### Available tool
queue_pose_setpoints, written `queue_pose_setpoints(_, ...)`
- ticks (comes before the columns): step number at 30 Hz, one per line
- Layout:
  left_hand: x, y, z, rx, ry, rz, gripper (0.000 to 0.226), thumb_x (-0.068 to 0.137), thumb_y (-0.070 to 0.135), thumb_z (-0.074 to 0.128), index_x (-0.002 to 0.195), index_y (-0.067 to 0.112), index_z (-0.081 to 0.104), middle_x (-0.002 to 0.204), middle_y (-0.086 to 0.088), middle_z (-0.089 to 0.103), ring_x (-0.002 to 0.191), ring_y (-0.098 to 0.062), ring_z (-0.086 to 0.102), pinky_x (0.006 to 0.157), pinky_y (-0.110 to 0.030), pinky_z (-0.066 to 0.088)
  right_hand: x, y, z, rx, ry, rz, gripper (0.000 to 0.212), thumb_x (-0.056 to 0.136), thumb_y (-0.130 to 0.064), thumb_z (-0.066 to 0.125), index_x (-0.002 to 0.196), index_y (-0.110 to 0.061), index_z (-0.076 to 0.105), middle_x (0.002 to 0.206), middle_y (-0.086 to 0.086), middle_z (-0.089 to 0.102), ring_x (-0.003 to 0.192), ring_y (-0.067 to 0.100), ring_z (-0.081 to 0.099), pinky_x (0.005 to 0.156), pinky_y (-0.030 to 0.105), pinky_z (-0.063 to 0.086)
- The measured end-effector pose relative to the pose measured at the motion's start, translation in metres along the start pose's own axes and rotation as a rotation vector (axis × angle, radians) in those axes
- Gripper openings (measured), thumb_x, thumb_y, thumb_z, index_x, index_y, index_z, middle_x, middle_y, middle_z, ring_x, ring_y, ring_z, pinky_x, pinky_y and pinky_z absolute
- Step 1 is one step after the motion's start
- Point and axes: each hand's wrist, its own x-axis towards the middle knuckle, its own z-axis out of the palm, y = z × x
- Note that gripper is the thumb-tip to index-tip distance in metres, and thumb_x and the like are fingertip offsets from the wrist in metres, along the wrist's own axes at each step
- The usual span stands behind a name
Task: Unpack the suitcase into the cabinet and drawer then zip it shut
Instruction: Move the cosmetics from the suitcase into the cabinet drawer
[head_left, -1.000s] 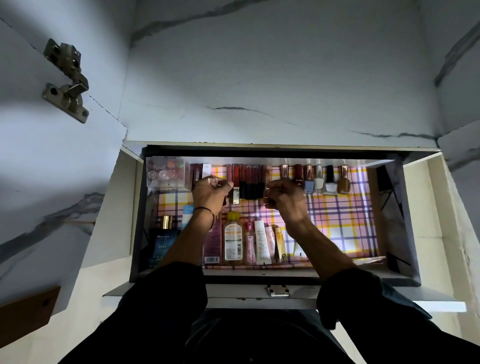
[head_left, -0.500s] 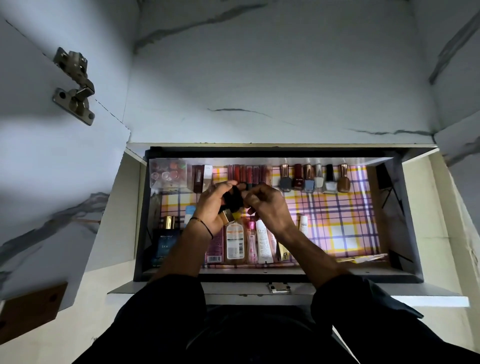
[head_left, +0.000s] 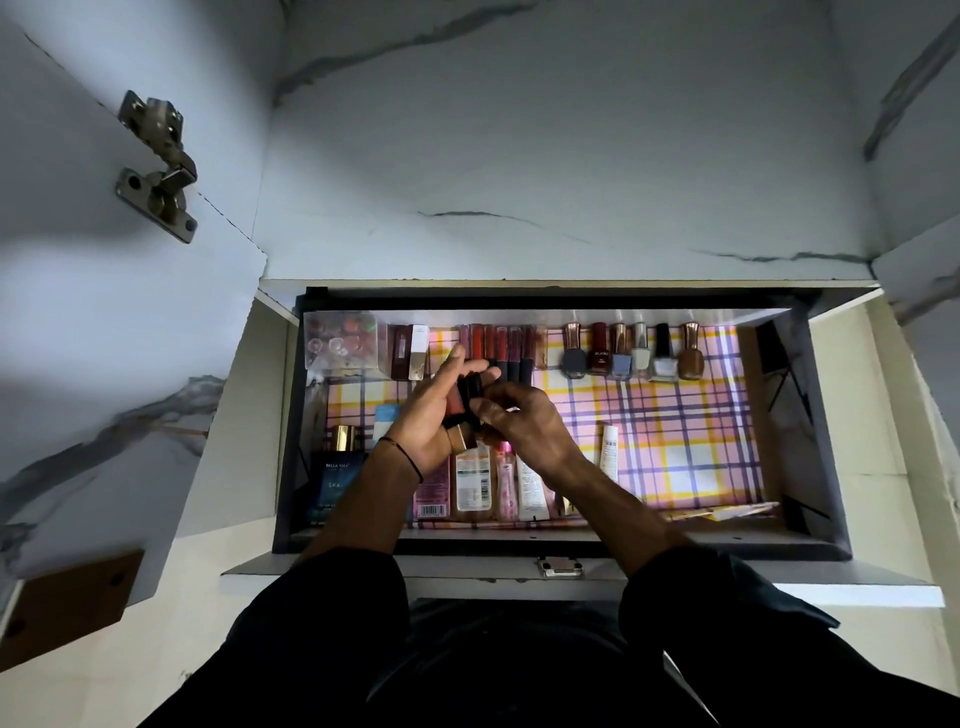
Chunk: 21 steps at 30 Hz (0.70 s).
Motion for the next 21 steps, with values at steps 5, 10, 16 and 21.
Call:
queue_pose_setpoints(5,-0.004,0.001,-0.006,-0.054,0.022,-0.043,0.062,0.093,0.057,0.048,0.128,0.006,0.059,0.127,-0.017,0.063,0.110,-0.034,0.061,0.094,-0.053,0.048,0.005,-0.006,0.002,0.116,-0.054,0.072,0.025,0.095,-0.004,0.063,0.120,0.001,0.064,0.098,0.003,0.070,0.078,0.011,0.070,0.064,0.020,0.055)
queue_pose_setpoints(10,-0.006,-0.002,-0.014,-0.100,-0.046,-0.034,0.051,0.099,0.047,0.042,0.121,0.004,0.059,0.102,-0.017,0.068,0.088,-0.029,0.068,0.072,-0.041,0.057,0.009,-0.014,0.007,0.130,-0.120,0.090,0.034,0.095,-0.002,0.062,0.129,-0.003,0.062,0.109,0.006,0.070,0.094,0.021,0.071,0.070,0.026,0.060)
queue_pose_setpoints(16,-0.009,-0.008,-0.020,-0.043,-0.066,0.014,0.039,0.098,0.034,0.046,0.121,0.004,0.056,0.106,-0.017,0.059,0.086,-0.026,0.063,0.068,-0.038,0.054,0.012,-0.010,0.014,0.083,-0.138,0.148,0.033,0.095,-0.008,0.064,0.128,-0.004,0.064,0.116,0.013,0.072,0.103,0.027,0.070,0.076,0.030,0.061)
queue_pose_setpoints(21,-0.009,-0.010,-0.022,-0.055,-0.082,0.001,0.026,0.091,0.022,0.046,0.109,0.006,0.056,0.100,-0.013,0.057,0.081,-0.023,0.061,0.066,-0.036,0.051,0.012,-0.009,0.015,0.096,-0.150,0.199,0.027,0.094,-0.009,0.065,0.120,-0.010,0.069,0.113,0.013,0.072,0.105,0.029,0.069,0.083,0.037,0.059)
